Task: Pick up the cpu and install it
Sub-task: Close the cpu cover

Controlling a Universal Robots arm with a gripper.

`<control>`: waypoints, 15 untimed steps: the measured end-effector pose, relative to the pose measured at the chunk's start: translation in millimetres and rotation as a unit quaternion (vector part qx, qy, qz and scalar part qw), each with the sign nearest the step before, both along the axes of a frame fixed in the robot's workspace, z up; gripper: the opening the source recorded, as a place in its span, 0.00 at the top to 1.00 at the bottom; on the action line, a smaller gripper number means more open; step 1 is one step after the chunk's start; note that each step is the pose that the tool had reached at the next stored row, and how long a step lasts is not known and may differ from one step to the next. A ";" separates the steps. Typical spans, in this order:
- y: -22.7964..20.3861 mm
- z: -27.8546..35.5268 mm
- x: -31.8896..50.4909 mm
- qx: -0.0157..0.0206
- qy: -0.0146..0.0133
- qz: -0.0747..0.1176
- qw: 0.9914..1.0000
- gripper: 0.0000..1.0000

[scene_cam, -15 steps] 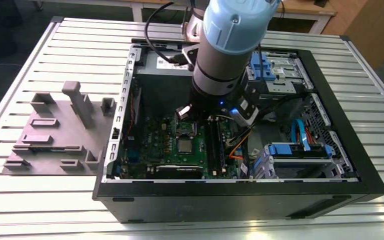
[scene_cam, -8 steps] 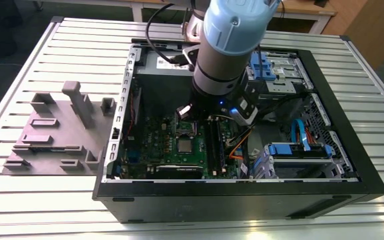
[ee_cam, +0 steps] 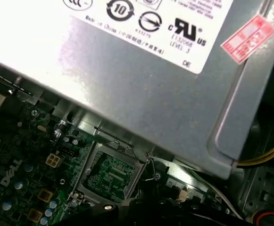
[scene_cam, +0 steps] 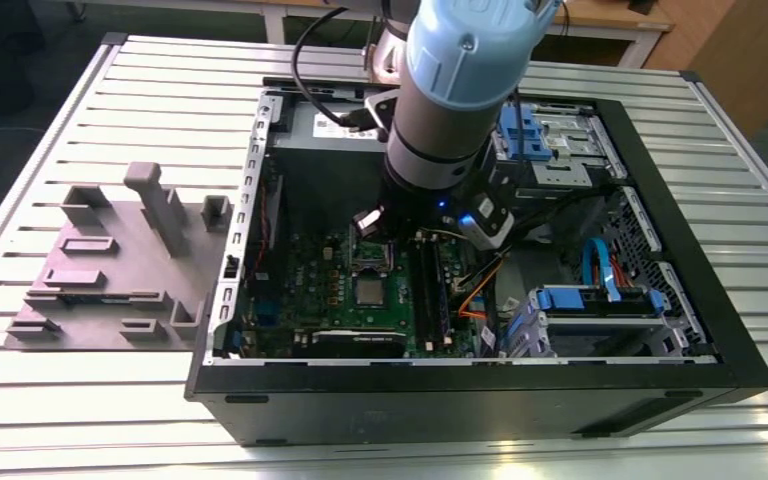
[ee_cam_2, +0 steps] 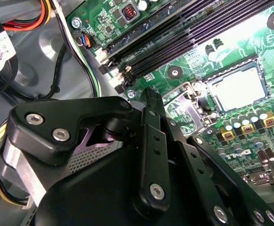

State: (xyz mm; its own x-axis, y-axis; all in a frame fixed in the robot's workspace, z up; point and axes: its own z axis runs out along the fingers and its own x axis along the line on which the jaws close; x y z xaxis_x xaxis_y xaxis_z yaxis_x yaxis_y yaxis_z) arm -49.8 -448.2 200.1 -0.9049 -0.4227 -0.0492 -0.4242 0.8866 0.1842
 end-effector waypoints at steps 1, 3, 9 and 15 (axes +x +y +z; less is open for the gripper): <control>0.0 -0.2 0.0 0.000 0.000 0.000 1.000 0.90; 0.1 -0.7 0.0 0.000 0.000 0.000 1.000 0.90; 0.2 -1.0 -1.3 0.000 0.000 0.000 1.000 0.90; 0.1 -1.0 -3.1 0.000 0.000 0.000 1.000 0.90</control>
